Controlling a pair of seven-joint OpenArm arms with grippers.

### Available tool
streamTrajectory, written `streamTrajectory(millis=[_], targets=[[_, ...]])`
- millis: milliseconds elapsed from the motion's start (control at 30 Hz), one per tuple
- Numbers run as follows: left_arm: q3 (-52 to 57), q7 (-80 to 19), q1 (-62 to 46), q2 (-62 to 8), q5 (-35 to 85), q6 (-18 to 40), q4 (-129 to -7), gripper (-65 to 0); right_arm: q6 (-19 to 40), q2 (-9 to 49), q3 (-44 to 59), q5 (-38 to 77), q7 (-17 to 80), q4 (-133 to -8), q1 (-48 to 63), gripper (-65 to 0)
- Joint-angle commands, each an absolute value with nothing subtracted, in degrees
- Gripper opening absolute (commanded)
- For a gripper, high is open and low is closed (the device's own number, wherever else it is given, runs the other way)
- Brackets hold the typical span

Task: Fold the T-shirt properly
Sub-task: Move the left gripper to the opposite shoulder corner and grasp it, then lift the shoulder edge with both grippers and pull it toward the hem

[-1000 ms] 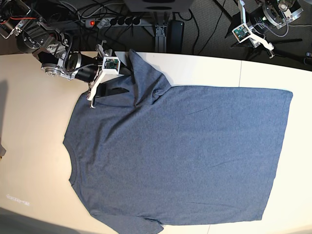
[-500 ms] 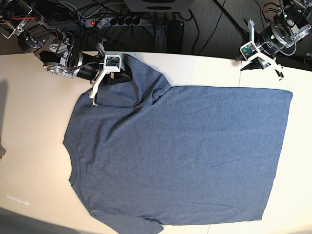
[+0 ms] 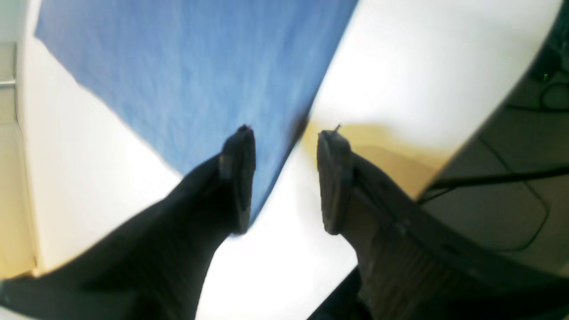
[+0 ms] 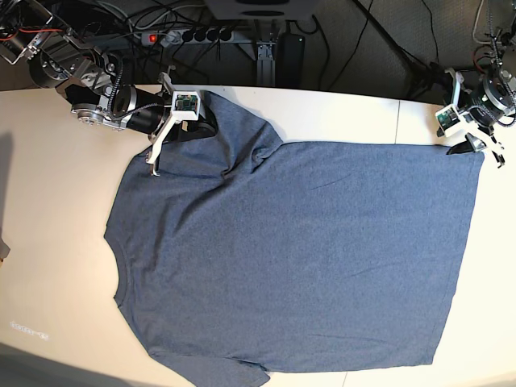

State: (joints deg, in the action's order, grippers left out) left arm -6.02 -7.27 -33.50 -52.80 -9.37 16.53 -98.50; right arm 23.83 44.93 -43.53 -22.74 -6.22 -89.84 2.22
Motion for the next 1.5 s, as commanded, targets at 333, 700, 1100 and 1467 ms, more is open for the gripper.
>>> streamTrajectory(millis=[333, 700, 1100, 1467], targets=[[-5.7, -4.1, -29.7, -56.2, -9.1, 18.8, -90.2, -38.1, 24.7, 46.2, -43.5, -25.5, 0.3, -88.8, 2.3, -65.0], [-10.0, -2.1, -29.1, -57.5, -13.2, 18.8, -89.1, -38.1, 24.7, 46.2, -43.5, -25.5, 0.3, -88.8, 2.2, -65.0], [-28.9, -2.3, -15.8, -59.1, -17.8, 15.6, -80.2, -38.1, 24.7, 46.2, -43.5, -25.5, 0.3, -88.8, 2.2, -65.0], [-36.4, 7.4, -13.5, -60.3, -26.1, 19.7, -75.4, -65.0, 24.7, 46.2, -43.5, -25.5, 0.2, -88.8, 2.3, -65.0]])
